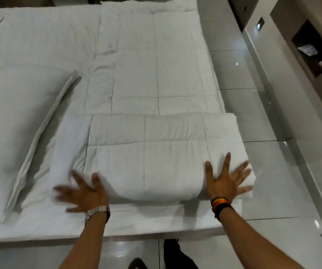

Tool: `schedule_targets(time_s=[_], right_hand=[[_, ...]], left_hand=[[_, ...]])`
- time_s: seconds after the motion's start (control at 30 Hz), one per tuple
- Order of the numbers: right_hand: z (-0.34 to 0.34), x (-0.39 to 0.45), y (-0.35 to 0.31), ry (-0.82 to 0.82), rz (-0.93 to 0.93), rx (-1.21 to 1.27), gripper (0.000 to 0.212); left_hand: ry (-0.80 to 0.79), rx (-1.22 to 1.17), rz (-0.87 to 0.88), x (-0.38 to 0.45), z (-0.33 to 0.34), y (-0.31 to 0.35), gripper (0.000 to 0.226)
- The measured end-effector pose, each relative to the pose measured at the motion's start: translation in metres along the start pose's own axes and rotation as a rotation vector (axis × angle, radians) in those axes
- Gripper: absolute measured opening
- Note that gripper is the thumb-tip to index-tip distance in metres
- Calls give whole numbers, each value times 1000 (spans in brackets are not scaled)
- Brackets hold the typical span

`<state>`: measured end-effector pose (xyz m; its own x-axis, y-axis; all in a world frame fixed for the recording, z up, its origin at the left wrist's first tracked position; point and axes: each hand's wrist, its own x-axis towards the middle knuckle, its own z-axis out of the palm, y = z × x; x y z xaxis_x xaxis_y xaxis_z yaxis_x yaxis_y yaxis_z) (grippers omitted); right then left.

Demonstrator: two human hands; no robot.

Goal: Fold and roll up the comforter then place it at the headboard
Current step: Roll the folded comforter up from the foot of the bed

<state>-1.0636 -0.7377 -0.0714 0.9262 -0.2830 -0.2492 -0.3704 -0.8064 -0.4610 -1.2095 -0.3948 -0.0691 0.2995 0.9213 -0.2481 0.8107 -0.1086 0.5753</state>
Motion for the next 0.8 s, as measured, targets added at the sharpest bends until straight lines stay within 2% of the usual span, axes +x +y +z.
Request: schedule_targets(time_s=[0.07,0.13,0.2,0.3,0.4,0.5,0.63,0.8], right_hand=[[10,-28,16,8,179,146,100],[21,-41,21,3,290,354,104],[31,-39,13,40,313,503,108],[40,-17,-9,123,344,598,110],[47,0,-19,186,366,617,107],[45,17,-30,245,290,658,97],[27,34,-53,241,235,735,71],[-8,13,-45,233,173,769,59]], left_hand=[[37,-135,-177,3,-7,-20,90],[-11,-236,-198,9,-9,-26,96],[-18,-316,-230,20,-7,-20,107],[0,-377,-373,45,-1,-4,127],[18,-369,-423,63,6,6,131],[45,-450,-337,71,14,18,118],[115,-497,-146,70,10,28,94],[122,-491,33,37,-29,39,75]])
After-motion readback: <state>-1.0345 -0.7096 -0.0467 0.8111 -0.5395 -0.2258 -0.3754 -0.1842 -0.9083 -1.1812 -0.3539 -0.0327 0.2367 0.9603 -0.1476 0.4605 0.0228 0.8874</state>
